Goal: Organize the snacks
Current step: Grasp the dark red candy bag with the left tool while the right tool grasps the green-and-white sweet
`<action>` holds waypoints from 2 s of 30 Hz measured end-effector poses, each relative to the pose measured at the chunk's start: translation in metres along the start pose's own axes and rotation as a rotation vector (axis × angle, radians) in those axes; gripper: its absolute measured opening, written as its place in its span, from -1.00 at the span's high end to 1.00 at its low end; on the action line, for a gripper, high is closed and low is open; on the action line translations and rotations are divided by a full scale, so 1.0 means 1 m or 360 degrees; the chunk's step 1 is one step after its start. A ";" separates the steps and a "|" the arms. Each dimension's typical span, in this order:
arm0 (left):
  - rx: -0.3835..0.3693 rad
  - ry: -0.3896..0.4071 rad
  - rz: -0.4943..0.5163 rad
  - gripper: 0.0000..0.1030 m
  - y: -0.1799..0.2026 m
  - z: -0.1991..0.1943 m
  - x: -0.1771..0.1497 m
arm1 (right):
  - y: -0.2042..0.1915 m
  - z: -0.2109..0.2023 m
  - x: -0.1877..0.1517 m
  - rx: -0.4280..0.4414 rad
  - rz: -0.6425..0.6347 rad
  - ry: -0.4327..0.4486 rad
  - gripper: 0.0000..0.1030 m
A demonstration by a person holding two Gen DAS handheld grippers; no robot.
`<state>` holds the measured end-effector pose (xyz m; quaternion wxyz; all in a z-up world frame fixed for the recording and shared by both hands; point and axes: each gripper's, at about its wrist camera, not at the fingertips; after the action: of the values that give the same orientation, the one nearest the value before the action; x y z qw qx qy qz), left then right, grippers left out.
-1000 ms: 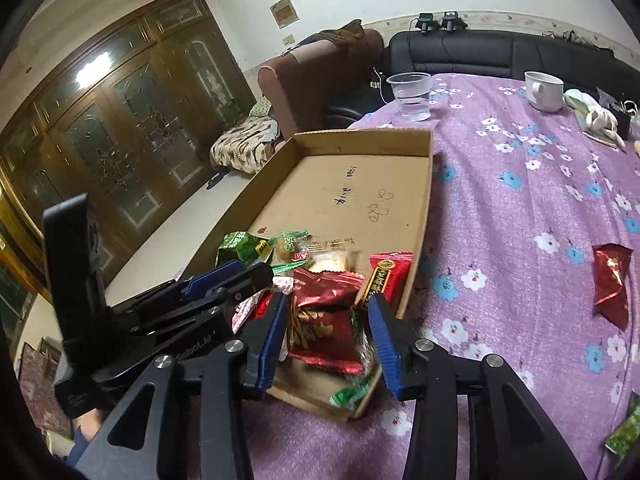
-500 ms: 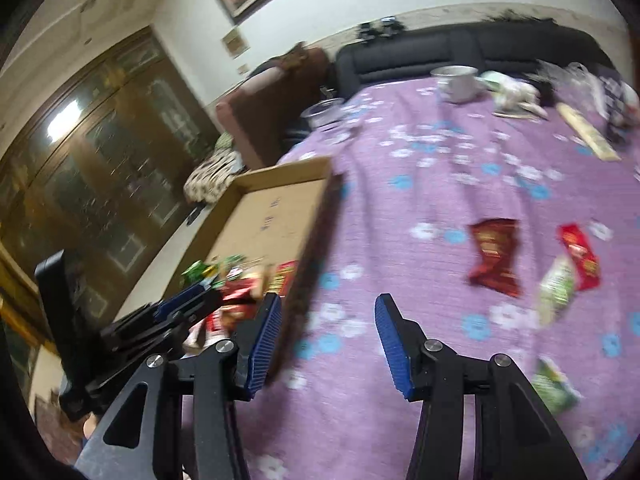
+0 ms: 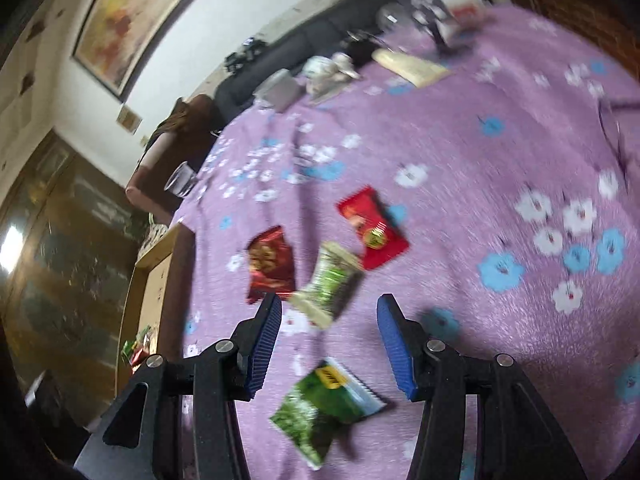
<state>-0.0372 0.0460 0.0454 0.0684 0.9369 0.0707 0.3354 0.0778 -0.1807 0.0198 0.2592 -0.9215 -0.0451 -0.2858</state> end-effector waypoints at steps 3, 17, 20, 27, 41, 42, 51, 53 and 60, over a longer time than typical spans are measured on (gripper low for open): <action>-0.0062 -0.0067 0.0006 0.41 0.017 0.007 0.012 | 0.008 0.001 0.000 0.0000 0.0030 -0.0009 -0.03; -0.0058 -0.0295 -0.0172 0.23 0.061 0.109 0.099 | 0.010 -0.008 0.001 -0.0004 0.0060 0.0053 -0.02; -0.0049 -0.0321 -0.0187 0.23 0.065 0.127 0.103 | 0.010 -0.008 0.002 0.0006 0.0061 0.0054 -0.02; -0.0043 -0.0269 -0.0156 0.39 0.060 0.127 0.092 | 0.009 -0.005 0.002 0.0008 0.0045 0.0033 -0.02; -0.0127 -0.0091 -0.0135 0.45 0.027 0.095 0.065 | 0.001 0.017 0.004 0.0028 0.0040 -0.0036 0.04; -0.0147 -0.0097 -0.0142 0.44 0.026 0.095 0.065 | -0.001 0.020 0.005 -0.0002 0.0042 -0.0051 0.04; -0.0107 -0.0061 -0.0141 0.42 0.025 0.099 0.068 | -0.041 0.056 0.023 -0.0363 -0.0171 -0.0198 0.35; -0.0106 -0.0063 -0.0139 0.39 0.026 0.101 0.068 | -0.056 0.063 0.019 -0.0472 -0.0309 -0.0212 0.57; -0.0161 -0.0014 -0.0144 0.54 0.023 0.095 0.067 | -0.050 0.046 0.010 -0.0358 -0.0335 -0.0006 0.65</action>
<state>0.0770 0.0278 0.0185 0.1311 0.9296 0.0956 0.3310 0.0974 -0.1149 0.0157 0.1228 -0.9354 -0.1095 -0.3130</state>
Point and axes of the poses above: each gripper's, at about its wrist camera, not at the fingertips, and z roughly the way its jaws point, y to its right, x to its top, and after that the axes turned 9 degrees about -z, right-handed
